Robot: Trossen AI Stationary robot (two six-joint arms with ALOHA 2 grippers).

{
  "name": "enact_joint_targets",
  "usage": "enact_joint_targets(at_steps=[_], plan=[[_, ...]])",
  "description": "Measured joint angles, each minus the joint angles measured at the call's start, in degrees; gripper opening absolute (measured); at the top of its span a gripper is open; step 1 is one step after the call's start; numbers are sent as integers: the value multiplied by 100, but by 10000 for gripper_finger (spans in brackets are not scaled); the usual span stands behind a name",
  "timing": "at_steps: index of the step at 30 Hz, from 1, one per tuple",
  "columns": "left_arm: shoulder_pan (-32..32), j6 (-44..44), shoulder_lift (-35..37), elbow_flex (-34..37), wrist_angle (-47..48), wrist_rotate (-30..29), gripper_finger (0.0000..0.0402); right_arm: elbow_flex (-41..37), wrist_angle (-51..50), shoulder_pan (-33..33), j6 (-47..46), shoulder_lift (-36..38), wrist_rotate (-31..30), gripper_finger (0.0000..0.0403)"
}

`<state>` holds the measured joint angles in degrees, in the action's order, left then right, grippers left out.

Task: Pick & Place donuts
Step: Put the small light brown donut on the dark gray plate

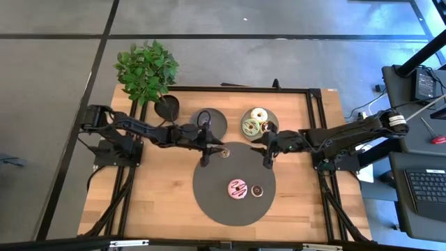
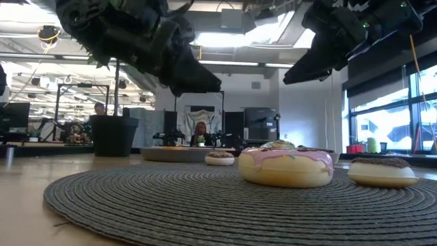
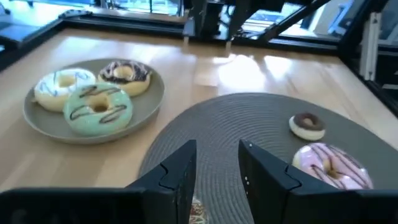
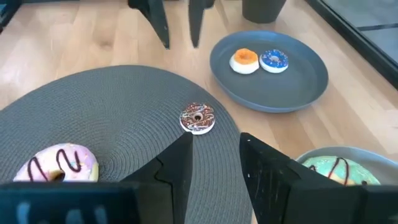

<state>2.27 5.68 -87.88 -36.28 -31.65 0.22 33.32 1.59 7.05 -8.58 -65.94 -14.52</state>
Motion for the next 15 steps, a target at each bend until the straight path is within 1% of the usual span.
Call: enact_joint_targets(at_steps=[3,6,11,15], plan=[[100,142,-142,1,38,163,125,-2,-11,0,-14,-34,0,134],[162,255,-297,-1,18,343,149,-2,-8,-2,-11,-34,-2,134],[202,407,-481,-109,47,233,192,-2,-12,-15,-7,-34,-119,134],[120,453,-494,-115,72,272,204,-2,-13,-15,-2,-34,-138,134]])
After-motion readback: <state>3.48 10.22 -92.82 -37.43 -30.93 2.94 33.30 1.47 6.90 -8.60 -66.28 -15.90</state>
